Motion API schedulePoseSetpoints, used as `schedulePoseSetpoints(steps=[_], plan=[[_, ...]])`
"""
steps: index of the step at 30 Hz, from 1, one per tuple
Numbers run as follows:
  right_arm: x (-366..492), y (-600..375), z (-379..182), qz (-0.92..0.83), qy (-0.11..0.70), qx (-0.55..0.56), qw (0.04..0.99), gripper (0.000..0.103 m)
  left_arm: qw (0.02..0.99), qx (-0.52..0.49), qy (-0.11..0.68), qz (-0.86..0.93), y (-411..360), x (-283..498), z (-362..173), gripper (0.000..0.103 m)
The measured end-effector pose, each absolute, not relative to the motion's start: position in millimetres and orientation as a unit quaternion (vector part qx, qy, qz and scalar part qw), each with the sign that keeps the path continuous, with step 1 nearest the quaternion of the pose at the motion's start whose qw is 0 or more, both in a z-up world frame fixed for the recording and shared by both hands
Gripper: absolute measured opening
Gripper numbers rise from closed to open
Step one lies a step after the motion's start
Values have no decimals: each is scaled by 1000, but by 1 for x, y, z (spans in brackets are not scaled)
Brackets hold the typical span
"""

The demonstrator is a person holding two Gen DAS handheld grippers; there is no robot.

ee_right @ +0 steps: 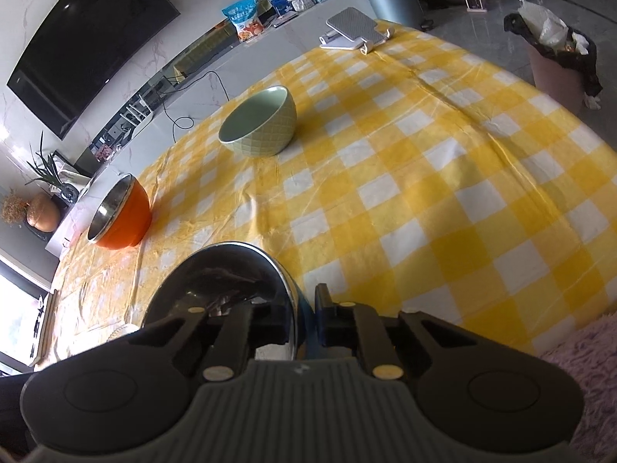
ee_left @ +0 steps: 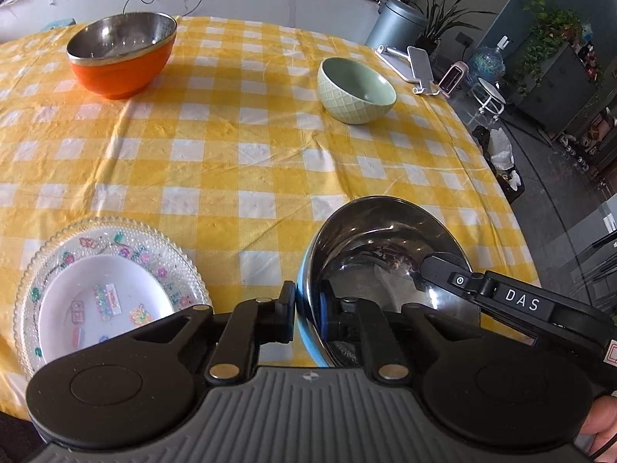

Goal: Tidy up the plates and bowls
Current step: 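Lower the blue bowl onto the cloth and open both grippers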

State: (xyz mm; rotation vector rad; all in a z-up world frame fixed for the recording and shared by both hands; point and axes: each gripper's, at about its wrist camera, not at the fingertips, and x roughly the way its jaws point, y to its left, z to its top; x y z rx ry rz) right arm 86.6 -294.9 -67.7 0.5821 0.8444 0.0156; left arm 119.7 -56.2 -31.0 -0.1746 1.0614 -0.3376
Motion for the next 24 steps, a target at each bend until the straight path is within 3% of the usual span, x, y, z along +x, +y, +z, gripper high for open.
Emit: schedulePoseSetpoints(steps=[6, 8, 12, 16, 24], plan=[[93, -293, -70, 17, 402, 281, 871, 11, 840, -101, 507, -161, -49, 125, -37, 13], [93, -294, -72, 14, 404, 284, 869, 16, 841, -112, 503, -167, -46, 125, -37, 16], [88, -296, -68, 5, 391, 279, 877, 27, 848, -118, 488, -171, -36, 119, -29, 35], [85, -291, -63, 2, 381, 262, 887, 36, 854, -127, 473, -175, -21, 112, -19, 41], [71, -263, -20, -10, 326, 177, 929, 41, 885, -125, 427, -140, 20, 101, 10, 42]])
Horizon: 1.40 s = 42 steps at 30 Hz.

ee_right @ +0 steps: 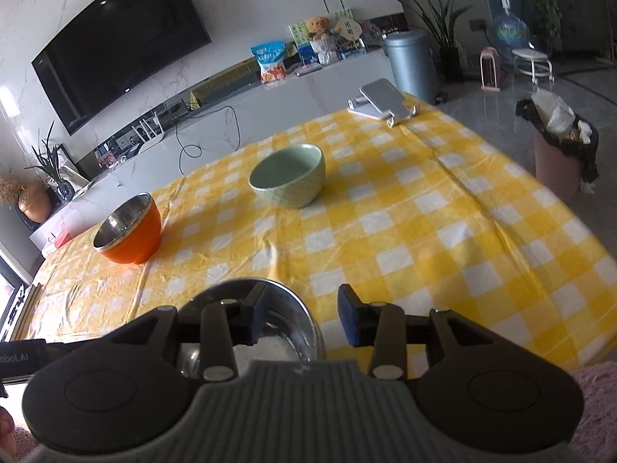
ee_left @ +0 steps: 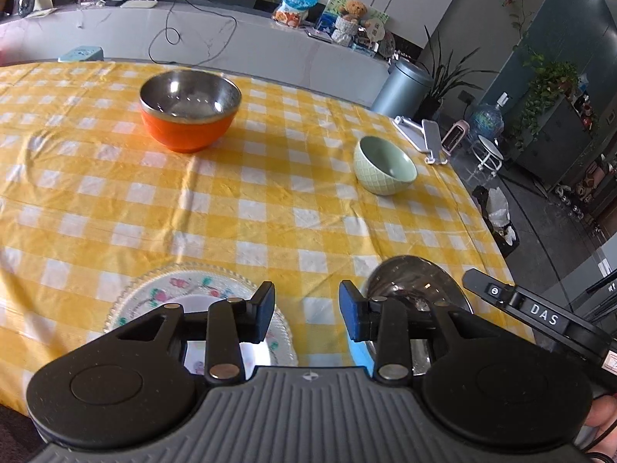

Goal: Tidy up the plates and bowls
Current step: 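Lower the blue bowl onto the cloth and open both grippers, then move both grippers to the rim of the orange steel bowl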

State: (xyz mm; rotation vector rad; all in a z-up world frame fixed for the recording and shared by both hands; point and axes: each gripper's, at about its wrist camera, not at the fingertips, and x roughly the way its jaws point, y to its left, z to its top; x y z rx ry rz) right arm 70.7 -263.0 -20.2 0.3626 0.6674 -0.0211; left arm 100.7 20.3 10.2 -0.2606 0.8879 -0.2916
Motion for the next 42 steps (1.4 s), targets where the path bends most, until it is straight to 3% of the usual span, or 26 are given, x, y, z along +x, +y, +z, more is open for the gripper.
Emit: schedulePoseSetpoints(steps=[7, 16, 28, 42], plan=[[84, -217, 16, 22, 315, 123, 941, 60, 902, -134, 397, -101, 69, 108, 33, 46], [131, -138, 35, 69, 342, 62, 935, 71, 909, -142, 389, -55, 132, 131, 43, 47], [210, -61, 25, 71, 401, 21, 913, 69, 906, -176, 383, -39, 170, 189, 33, 53], [305, -52, 2, 48, 434, 26, 899, 52, 896, -181, 404, -34, 151, 282, -2, 55]])
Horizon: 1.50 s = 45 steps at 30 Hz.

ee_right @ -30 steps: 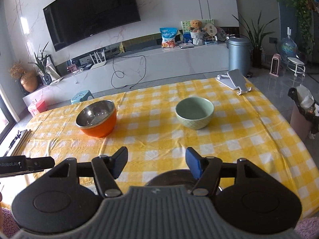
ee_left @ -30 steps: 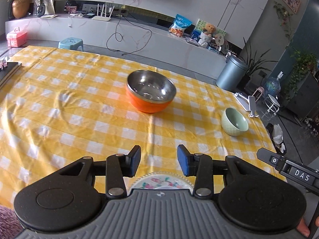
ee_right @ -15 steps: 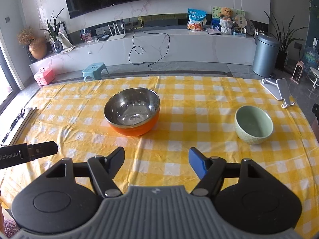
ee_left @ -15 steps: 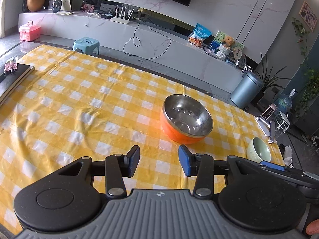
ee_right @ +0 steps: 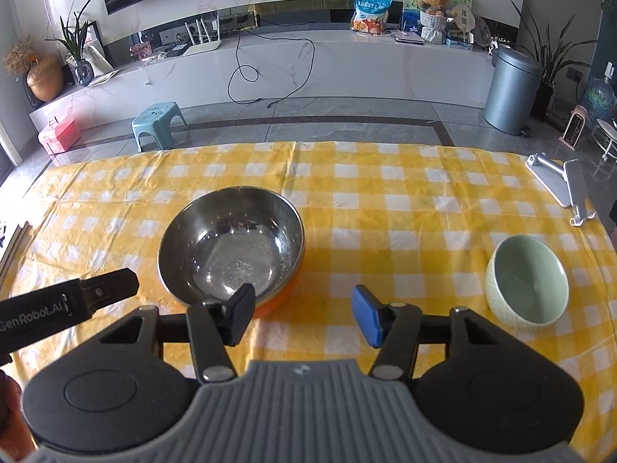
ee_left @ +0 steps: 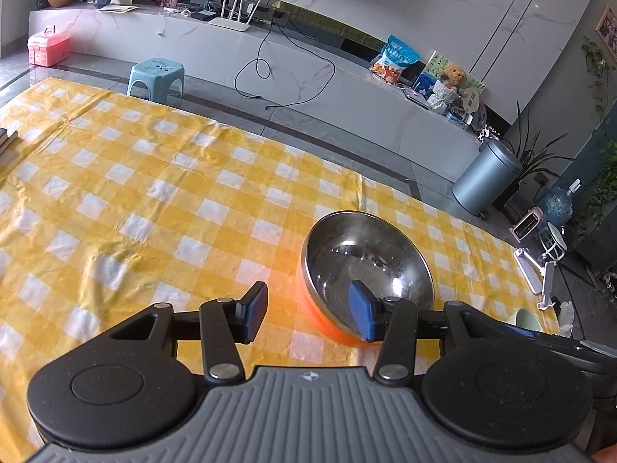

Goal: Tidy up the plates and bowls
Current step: 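Move both grippers to the rim of the orange steel bowl, then close both grippers on the orange bowl rim, then carry the orange bowl with both grippers and lower it into the blue bowl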

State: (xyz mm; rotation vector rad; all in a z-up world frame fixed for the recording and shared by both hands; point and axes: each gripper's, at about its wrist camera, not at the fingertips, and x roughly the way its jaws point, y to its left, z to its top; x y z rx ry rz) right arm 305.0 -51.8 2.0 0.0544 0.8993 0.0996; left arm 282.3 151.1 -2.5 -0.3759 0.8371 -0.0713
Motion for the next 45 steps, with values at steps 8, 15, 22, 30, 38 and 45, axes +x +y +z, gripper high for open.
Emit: schedulePoseSetpoints(steps=[8, 15, 22, 30, 38, 45], plan=[[346, -50, -21, 38, 459, 47, 886, 36, 884, -181, 431, -19, 144, 315, -30, 47], [361, -53, -41, 41, 476, 66, 876, 28, 876, -175, 449, -21, 136, 329, -43, 28], [365, -49, -47, 59, 477, 73, 874, 12, 878, -160, 451, -17, 128, 330, -42, 17], [344, -52, -35, 60, 486, 72, 869, 9, 874, -139, 465, -10, 121, 308, -25, 14], [274, -66, -9, 69, 481, 89, 869, 9, 875, -139, 464, -5, 115, 245, 10, 14], [199, -85, 14, 75, 463, 99, 878, 9, 880, -136, 454, -12, 103, 180, 30, 13]])
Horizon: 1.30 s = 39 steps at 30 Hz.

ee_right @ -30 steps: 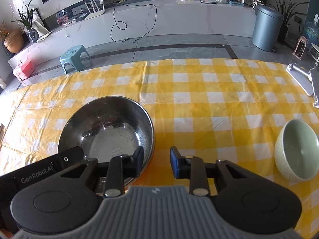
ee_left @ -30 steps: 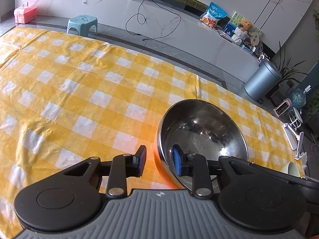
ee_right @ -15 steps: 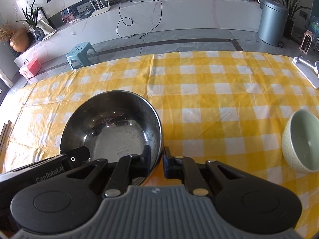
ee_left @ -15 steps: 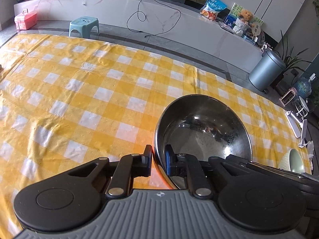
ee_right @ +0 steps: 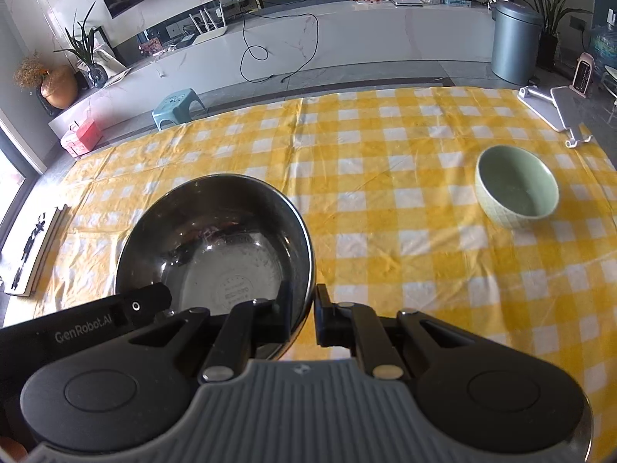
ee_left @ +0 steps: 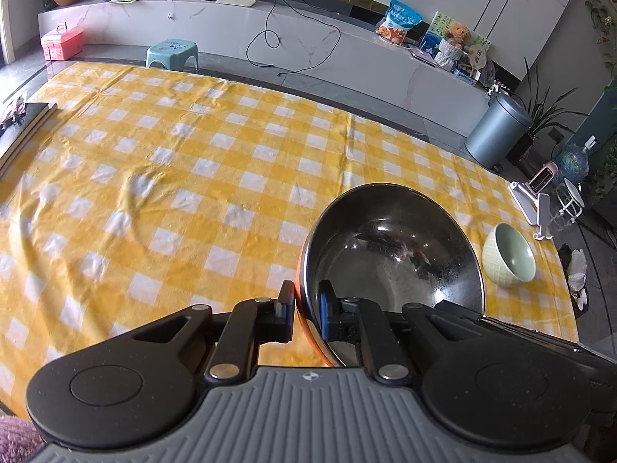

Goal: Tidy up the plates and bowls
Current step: 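Carry the orange bowl with both grippers and lower it into the blue bowl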

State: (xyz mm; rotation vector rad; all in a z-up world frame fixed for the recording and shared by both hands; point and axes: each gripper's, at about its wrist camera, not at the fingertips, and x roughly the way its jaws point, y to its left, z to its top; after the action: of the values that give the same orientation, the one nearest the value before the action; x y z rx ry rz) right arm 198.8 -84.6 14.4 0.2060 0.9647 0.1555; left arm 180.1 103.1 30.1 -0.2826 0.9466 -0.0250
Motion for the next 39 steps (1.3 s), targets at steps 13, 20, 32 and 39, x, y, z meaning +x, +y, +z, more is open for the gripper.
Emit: schedulePoseSetpoints(steps=[13, 20, 32, 39], plan=[[89, -138, 42, 59, 418, 147, 895, 8, 896, -123, 424, -50, 60, 95, 57, 13], [50, -188, 54, 25, 385, 177, 906, 7, 897, -116, 414, -98, 18, 73, 63, 13], [38, -262, 32, -46, 383, 230, 893, 6, 869, -109, 458, -152, -42, 86, 28, 13], [52, -270, 12, -51, 403, 234, 883, 6, 858, -101, 484, -143, -50, 95, 13, 13]])
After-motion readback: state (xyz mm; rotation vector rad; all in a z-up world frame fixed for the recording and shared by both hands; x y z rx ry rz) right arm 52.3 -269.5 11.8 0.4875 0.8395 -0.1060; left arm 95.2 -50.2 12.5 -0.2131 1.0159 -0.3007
